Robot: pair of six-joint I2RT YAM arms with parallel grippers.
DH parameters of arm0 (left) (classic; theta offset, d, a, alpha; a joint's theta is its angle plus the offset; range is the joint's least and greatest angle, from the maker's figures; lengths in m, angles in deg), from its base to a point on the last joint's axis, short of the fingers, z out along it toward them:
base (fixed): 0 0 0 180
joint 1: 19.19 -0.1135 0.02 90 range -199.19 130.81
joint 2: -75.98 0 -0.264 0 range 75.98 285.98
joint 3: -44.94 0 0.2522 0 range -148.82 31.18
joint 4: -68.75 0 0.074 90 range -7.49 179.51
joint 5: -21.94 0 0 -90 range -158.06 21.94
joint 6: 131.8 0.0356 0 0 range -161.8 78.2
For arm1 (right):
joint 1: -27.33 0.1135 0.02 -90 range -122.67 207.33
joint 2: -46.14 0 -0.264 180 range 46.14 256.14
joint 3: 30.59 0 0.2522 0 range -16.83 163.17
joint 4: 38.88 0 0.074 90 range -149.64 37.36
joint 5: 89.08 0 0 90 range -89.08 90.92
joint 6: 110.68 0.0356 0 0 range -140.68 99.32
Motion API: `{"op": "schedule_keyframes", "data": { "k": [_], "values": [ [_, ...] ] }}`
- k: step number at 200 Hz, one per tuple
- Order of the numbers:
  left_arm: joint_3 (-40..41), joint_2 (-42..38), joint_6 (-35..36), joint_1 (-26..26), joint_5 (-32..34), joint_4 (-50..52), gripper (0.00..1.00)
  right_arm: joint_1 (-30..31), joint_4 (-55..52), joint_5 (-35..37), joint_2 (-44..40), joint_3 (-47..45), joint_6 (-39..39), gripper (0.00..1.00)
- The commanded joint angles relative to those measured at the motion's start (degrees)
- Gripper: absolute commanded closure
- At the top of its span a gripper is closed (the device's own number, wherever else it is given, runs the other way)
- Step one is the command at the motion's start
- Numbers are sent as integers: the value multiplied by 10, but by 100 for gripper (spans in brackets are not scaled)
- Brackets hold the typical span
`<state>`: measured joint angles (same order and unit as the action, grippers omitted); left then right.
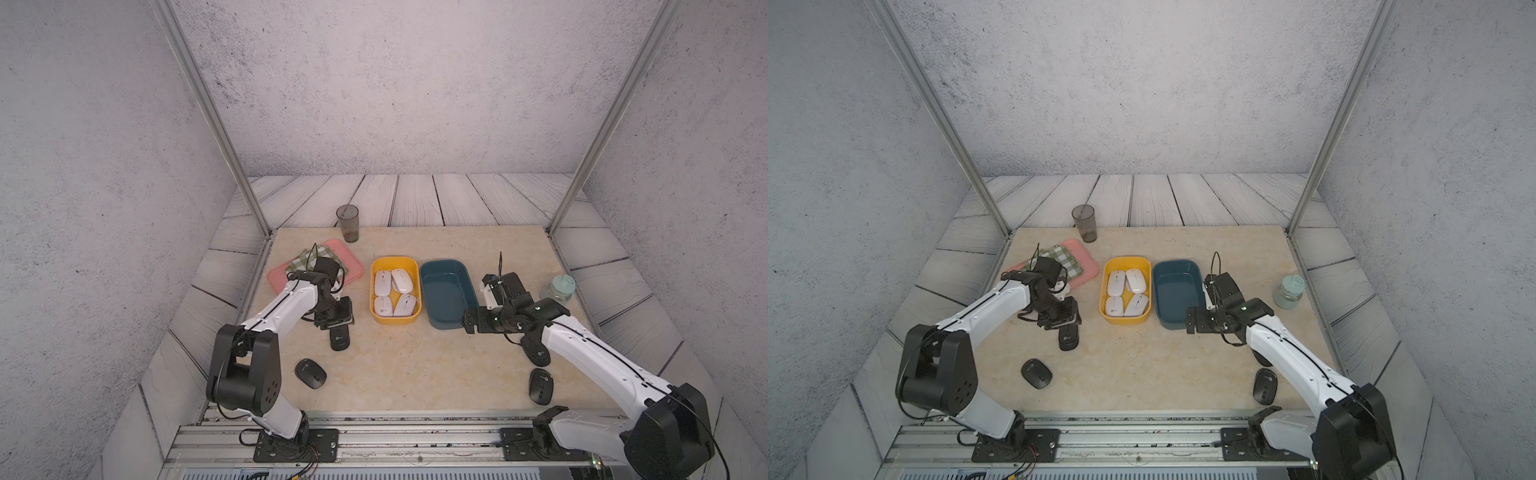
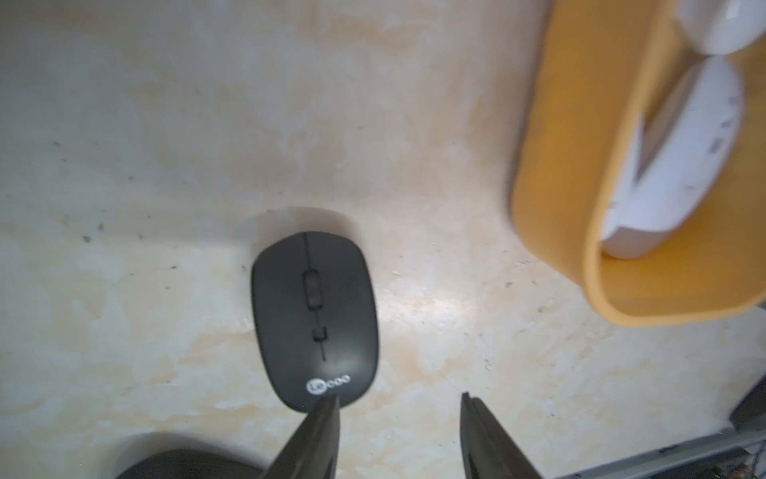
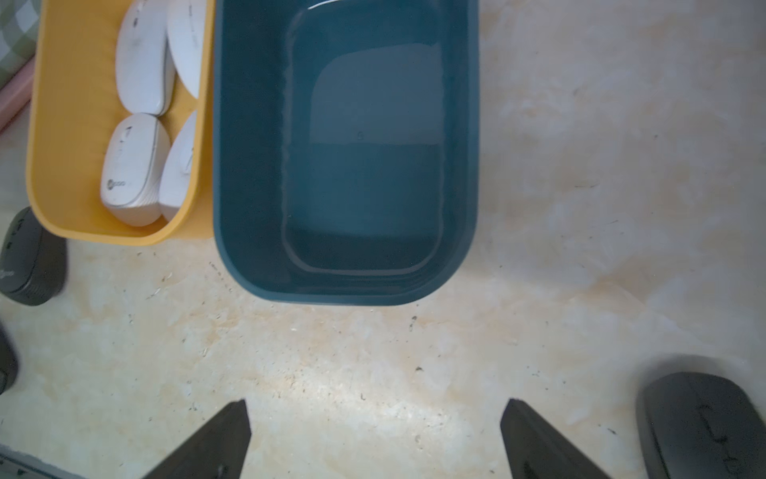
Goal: Place the mice by color into the storage box
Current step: Pick up the mouse from the center of the board.
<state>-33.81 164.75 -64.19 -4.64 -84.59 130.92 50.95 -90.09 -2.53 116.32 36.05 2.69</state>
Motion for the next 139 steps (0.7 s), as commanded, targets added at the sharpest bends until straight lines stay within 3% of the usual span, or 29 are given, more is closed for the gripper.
{"op": "schedule_keyframes", "data": {
  "k": [1, 22, 61, 86, 139],
  "values": [
    [-32, -21, -18, 26, -14, 32, 49, -43, 3, -29, 17, 17, -19, 1],
    [-35, -24, -28, 29, -14, 35, 45, -62, 5, -57, 30, 20, -24, 1],
    [-28, 3, 1, 24, 88, 65, 17, -64, 0, -67, 10, -1, -32, 1],
    [-20, 34, 26, 24, 127, 69, 7, -65, 0, -79, -9, -16, -31, 1],
    [14, 79, 29, 25, 144, 24, 2, -65, 8, -96, -18, -18, -24, 1]
  ]
}}
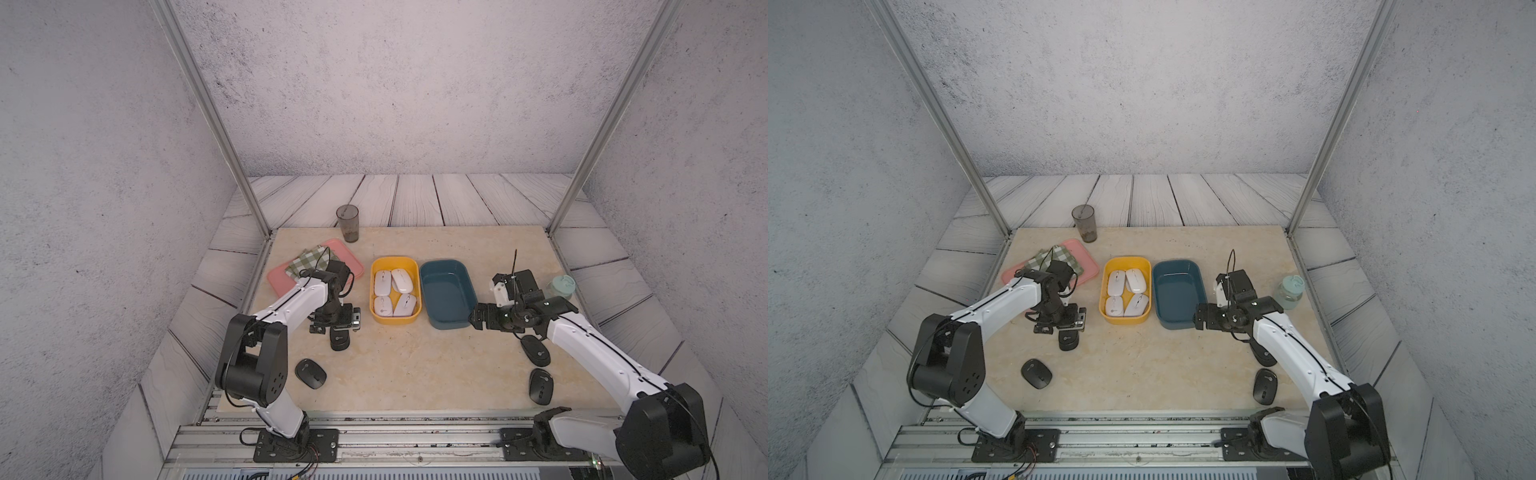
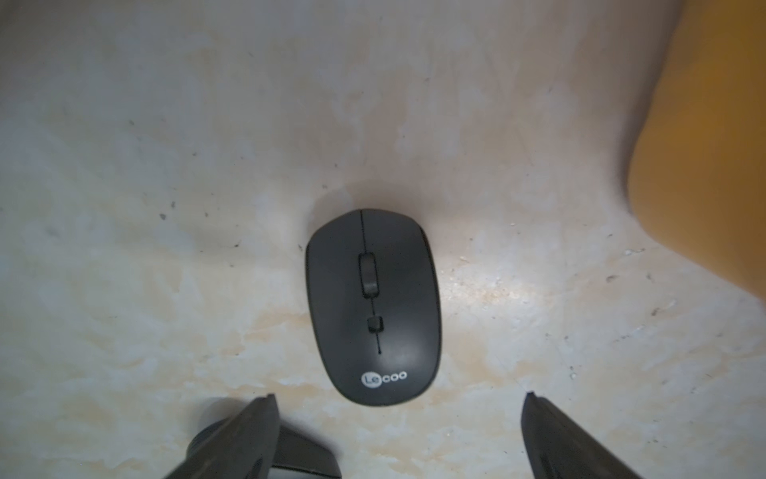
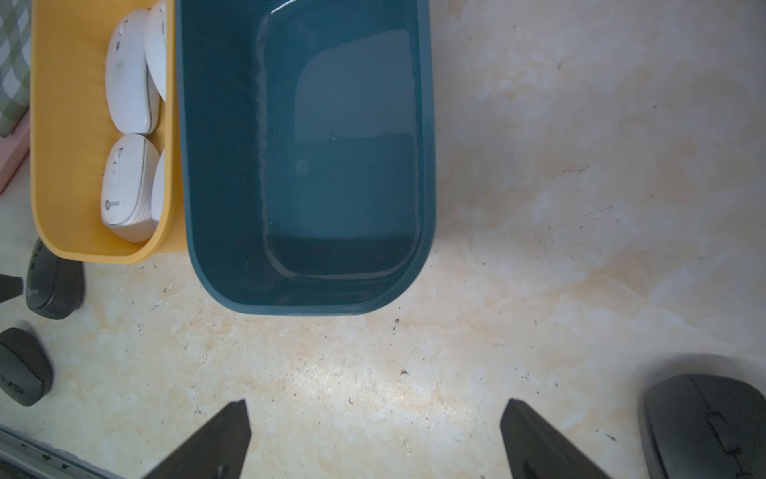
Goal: Place the mice by color into the storage box
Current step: Pick up the mouse from the center of the board.
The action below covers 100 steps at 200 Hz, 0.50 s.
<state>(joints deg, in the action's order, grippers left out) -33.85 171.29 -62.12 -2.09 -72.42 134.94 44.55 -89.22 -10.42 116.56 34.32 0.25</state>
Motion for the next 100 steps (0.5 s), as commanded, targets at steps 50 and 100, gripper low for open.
{"op": "schedule_keyframes", "data": {
  "k": [50, 100],
  "values": [
    [20, 52, -6, -1, 24, -56, 6, -1, 3, -32, -22, -4, 5, 1],
    [5, 81, -4, -1, 24, -57, 27, -1, 5, -22, -22, -15, 0, 1]
  ]
}}
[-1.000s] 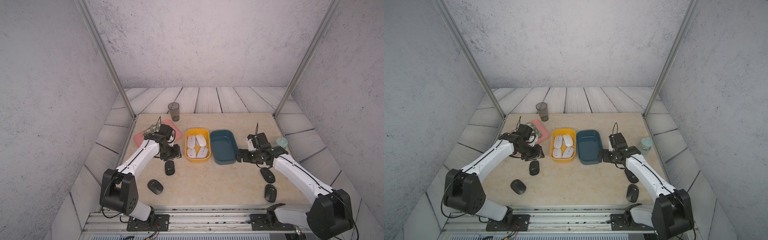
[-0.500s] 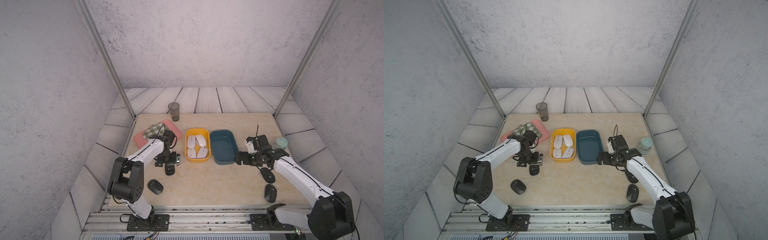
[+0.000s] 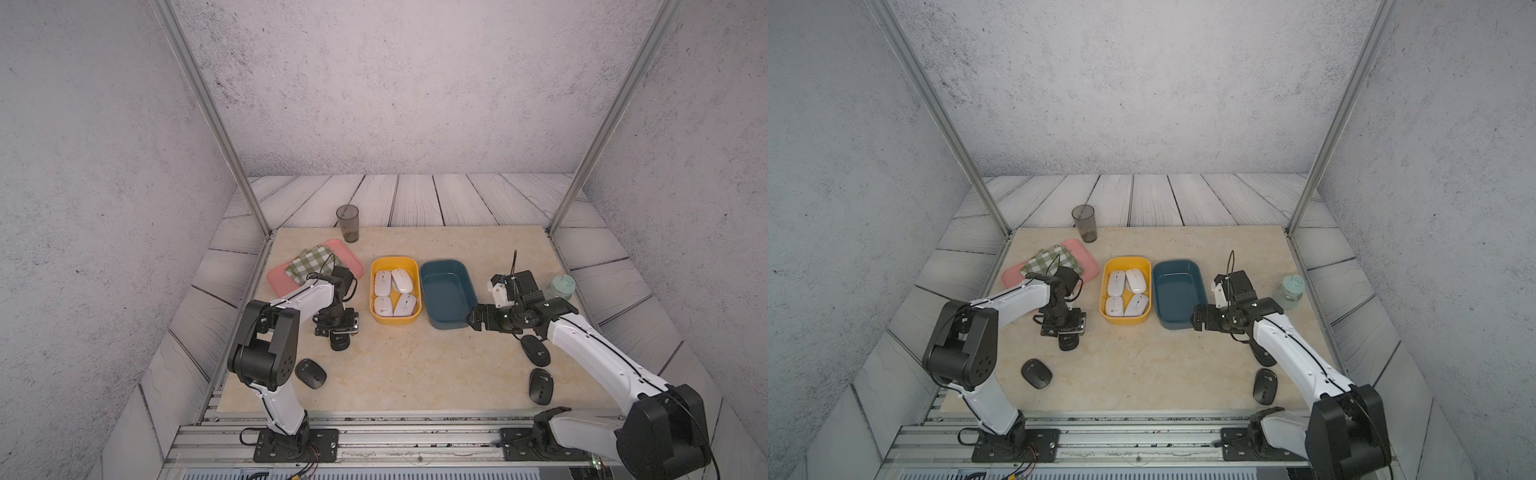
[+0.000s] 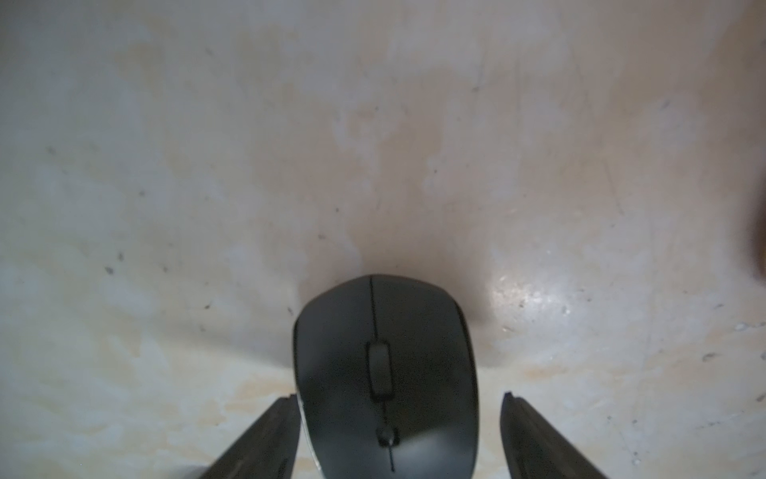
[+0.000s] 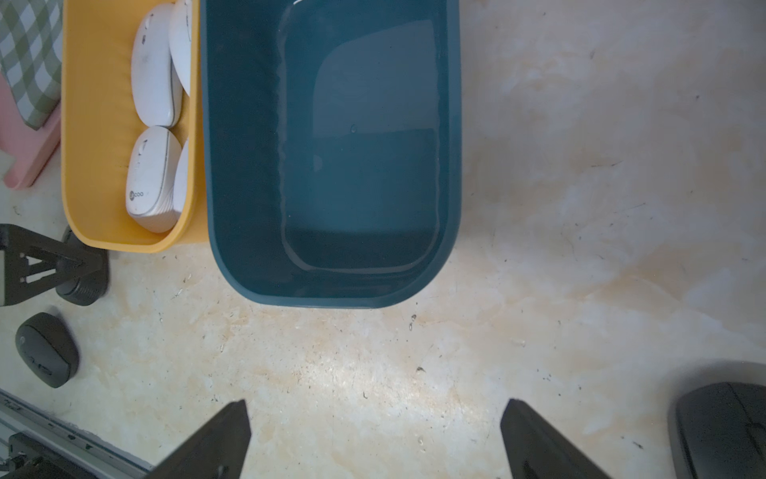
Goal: Place the mice by color into the storage box
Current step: Pick up the mouse from the center of the board.
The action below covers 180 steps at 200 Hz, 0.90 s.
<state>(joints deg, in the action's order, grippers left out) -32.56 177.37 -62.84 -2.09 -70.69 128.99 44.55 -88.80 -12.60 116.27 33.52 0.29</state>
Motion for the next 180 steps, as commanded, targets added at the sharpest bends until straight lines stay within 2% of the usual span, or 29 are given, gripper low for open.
{"op": "schedule_keyframes", "data": {
  "k": [1, 22, 41, 81, 109, 143, 180],
  "values": [
    [-7, 20, 4, -1, 6, 2, 28, -1, 0, 0, -19, -7, -1, 1],
    [-4, 19, 5, -1, 1, 3, 38, -1, 0, 1, -20, -4, -2, 1],
    [-2, 11, 9, -1, 0, 10, 43, -1, -1, 4, -18, -1, -6, 1],
    [-9, -56, 8, 1, -21, 42, 48, -3, -5, 10, -17, 2, -10, 1],
    [-40, -115, -1, 24, -54, 80, 50, -19, -10, 16, -18, 3, -10, 1],
    [-101, -134, -49, 90, -101, 87, 51, -58, -16, 12, -12, 6, -3, 1],
    [-228, -62, -109, 181, -150, 53, 51, -126, -3, 25, 5, 0, 25, 1]
  ]
}}
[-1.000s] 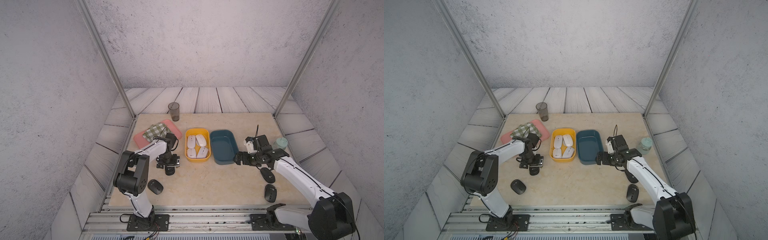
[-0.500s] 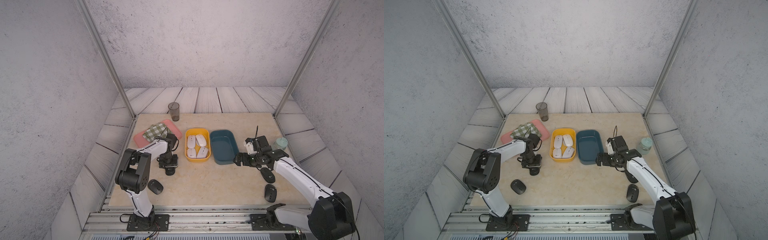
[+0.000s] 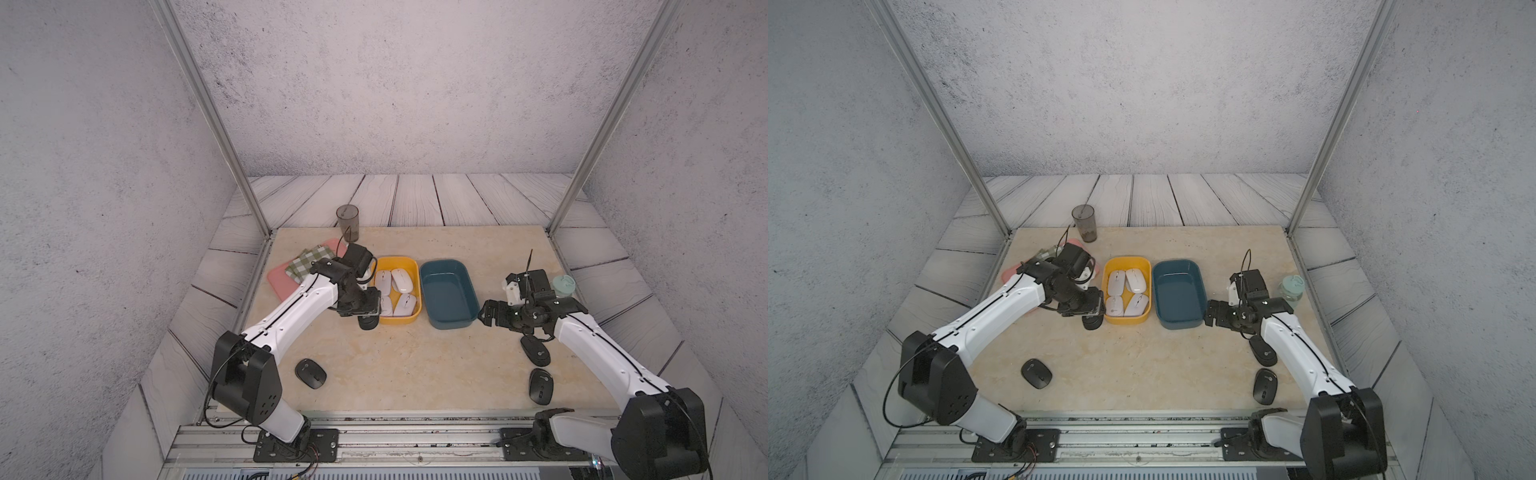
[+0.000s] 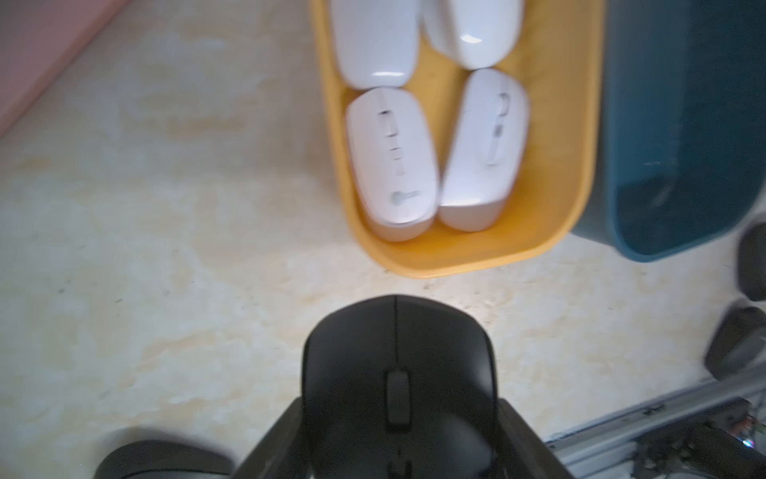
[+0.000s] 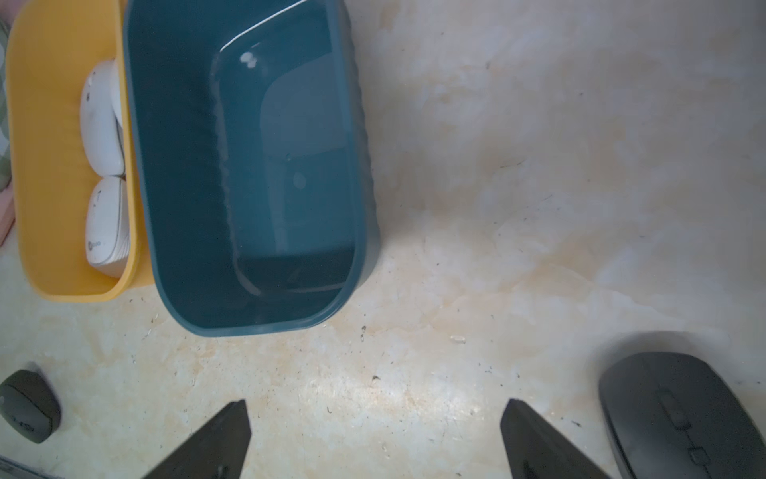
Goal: Place the mice by color into the storage box
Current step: Pick up the mouse from the center of the board, then place the mouse in the storage box.
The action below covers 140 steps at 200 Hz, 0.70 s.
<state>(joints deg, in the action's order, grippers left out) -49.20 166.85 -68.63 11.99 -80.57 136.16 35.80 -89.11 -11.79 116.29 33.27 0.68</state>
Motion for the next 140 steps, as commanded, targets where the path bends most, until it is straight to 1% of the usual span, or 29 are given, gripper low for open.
{"op": "schedule_keyframes", "data": {
  "k": [1, 22, 34, 53, 73, 89, 111, 140],
  "values": [
    [-64, 46, -53, 42, -53, -22, 51, -41, 1, 17, 6, 2, 21, 1],
    [-132, 100, -74, 65, -58, -39, 54, -81, 20, 14, 44, 10, 23, 1],
    [-173, 135, -81, 76, -61, -42, 54, -84, 21, 14, 78, 24, 14, 0],
    [-224, 189, -98, 86, -71, -60, 54, -83, 37, 0, 123, 33, 8, 6],
    [-281, 251, -115, 96, -79, -62, 55, -83, 59, -13, 154, 29, 13, 6],
    [-323, 292, -125, 108, -74, -59, 55, -84, 75, -26, 161, 19, 18, 6],
    [-380, 349, -135, 120, -58, -34, 54, -84, 84, -25, 155, 3, 21, 6],
    [-390, 389, -164, 122, -30, -39, 54, -84, 87, -24, 141, -5, 24, 4]
  ]
}}
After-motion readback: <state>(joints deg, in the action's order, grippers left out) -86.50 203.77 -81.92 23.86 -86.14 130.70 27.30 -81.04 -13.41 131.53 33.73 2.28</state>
